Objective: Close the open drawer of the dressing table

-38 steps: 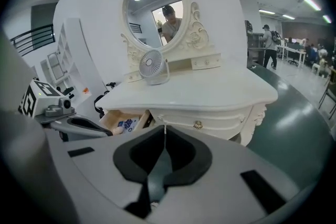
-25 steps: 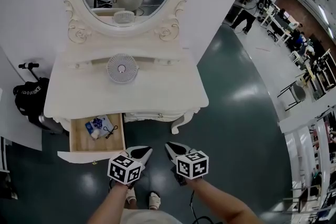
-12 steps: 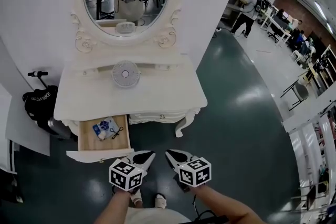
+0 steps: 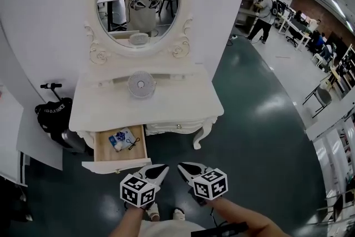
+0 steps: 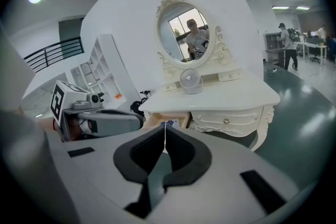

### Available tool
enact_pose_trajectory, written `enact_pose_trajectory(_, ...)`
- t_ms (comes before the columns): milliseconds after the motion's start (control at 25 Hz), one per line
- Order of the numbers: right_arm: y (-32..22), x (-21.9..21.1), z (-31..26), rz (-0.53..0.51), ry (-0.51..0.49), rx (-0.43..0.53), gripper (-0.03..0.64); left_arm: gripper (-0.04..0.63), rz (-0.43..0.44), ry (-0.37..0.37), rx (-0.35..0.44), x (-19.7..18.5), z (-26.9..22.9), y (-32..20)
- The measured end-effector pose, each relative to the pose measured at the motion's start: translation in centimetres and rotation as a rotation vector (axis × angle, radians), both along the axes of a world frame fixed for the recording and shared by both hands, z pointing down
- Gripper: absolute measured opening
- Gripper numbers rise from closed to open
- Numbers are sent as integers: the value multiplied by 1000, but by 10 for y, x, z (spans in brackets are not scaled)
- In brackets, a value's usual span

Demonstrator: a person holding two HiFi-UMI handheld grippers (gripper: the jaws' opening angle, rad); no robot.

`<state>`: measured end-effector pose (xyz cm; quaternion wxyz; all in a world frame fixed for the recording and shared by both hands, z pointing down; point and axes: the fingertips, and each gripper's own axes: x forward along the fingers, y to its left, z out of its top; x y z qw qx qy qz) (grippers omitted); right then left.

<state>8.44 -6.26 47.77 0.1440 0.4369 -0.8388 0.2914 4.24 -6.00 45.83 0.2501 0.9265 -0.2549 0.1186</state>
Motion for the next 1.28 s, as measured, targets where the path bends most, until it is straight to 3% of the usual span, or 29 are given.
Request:
enact_pose_trajectory(480, 4, -31, -22, -11, -25, 30, 15, 9, -29, -23, 18, -36, -13, 12)
enact_pose_trajectory(1280, 9, -36, -18, -1, -18, 7, 15, 9, -18, -10, 6, -38, -11, 18)
